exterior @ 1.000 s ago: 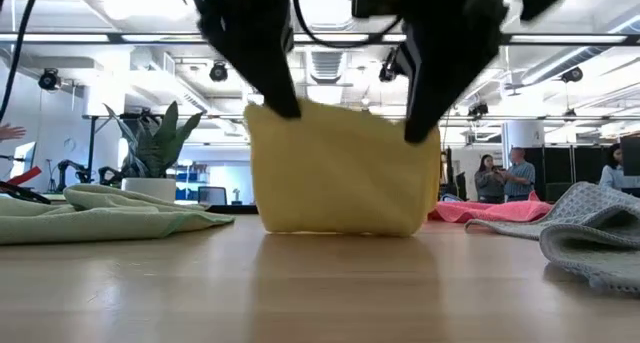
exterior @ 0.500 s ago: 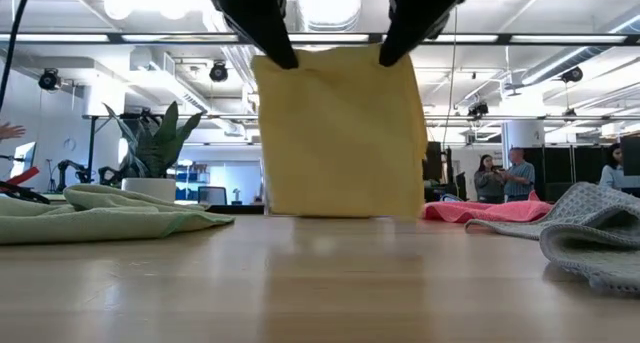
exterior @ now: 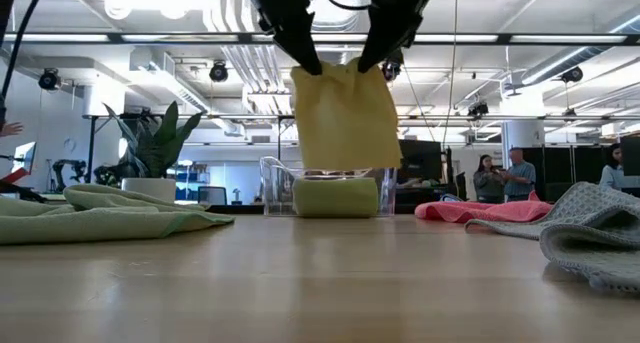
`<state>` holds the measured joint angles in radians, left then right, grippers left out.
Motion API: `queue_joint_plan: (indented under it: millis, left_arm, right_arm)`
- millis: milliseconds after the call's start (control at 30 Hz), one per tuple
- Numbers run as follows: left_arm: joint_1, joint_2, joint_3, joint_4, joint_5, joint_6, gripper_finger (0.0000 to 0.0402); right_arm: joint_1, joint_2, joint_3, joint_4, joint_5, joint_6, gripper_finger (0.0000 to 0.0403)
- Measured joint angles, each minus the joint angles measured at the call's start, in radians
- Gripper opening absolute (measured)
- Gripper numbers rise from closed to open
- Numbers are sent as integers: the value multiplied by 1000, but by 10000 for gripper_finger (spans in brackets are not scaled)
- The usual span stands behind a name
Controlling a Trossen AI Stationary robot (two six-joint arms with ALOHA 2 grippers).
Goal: Fold microfiber towels
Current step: Put the folded yellow microfiber cloth into the transparent bin
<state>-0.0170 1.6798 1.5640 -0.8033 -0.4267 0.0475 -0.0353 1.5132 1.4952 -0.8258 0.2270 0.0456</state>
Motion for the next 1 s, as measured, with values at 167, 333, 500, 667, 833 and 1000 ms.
queue_joint_plan:
  millis: [167,333,500,667,833,1000]
  left_arm:
    - [126,-2,48,31,0,89,8]
    - [245,-1,83,91,0,182,8]
    - [331,2,83,212,2,294,8]
    - [403,36,81,337,1,363,8]
    - [473,76,81,442,2,391,8]
    - [539,129,80,509,2,406,8]
  right_arm:
    - [-144,0,41,19,-26,-123,9]
    - [-299,0,82,89,-92,-226,9]
    - [-440,14,103,198,-215,-303,9]
    - [-544,93,158,218,-298,-370,9]
    - [-606,208,249,217,-310,-450,9]
    - [-659,316,366,209,-310,-492,8]
